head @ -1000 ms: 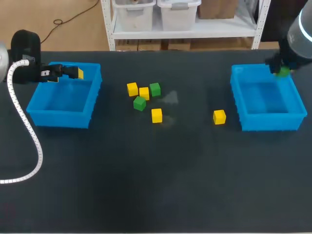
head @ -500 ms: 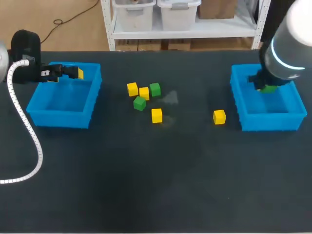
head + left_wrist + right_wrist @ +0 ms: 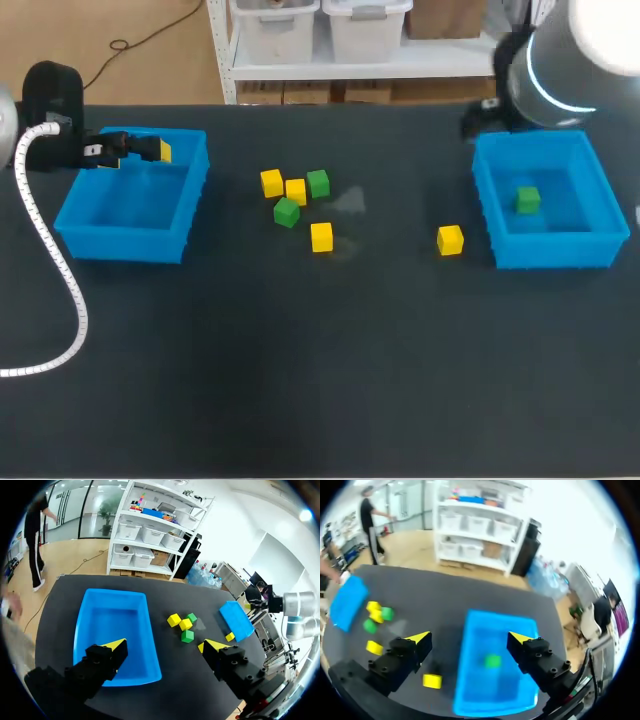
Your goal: Put the green cubes in the right bin and the yellow cubes in the left bin.
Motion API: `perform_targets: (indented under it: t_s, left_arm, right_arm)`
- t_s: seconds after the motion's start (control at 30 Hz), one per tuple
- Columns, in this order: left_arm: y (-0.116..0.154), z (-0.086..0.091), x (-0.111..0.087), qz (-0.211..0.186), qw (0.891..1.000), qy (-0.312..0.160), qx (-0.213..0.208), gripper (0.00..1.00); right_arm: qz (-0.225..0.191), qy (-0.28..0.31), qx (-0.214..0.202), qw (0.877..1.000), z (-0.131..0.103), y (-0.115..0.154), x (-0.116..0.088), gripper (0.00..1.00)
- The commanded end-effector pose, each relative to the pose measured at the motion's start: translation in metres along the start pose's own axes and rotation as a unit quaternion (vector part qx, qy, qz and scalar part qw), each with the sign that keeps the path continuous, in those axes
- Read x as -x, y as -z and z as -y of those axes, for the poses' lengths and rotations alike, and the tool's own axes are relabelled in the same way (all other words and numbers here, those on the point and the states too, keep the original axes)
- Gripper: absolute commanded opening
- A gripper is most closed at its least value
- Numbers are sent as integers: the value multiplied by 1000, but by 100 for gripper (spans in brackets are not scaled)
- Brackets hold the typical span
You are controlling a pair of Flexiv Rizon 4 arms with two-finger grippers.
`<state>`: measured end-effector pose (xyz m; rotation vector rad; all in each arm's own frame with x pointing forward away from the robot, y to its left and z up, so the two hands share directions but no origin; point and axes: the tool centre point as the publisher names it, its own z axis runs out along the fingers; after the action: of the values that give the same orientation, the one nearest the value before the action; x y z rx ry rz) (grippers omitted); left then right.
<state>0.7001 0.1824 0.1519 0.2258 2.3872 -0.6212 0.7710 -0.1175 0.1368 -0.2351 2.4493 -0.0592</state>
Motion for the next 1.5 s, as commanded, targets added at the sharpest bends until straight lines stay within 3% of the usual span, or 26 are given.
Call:
perform_targets:
  t_s: [0.03,0.33,0.6,0.9,1.5]
  left_arm:
    - [0,-2,-1,3,1000,-1,-5,100]
    - [0,-2,-1,3,1000,-1,-5,100]
    - [0,-2,-1,3,1000,-1,-5,100]
    - [0,-2,-1,3,1000,-1,-5,100]
    - [0,-2,-1,3,1000,-1,-5,100]
  right_arm:
    - [18,26,29,999,-44,8,10,100]
    - [-2,125,103,987,-157,4,-2,100]
    - [-23,222,153,963,-220,-6,-32,100]
    - [-48,291,169,940,-255,-29,-51,100]
    - [-86,333,183,921,-292,-84,-72,100]
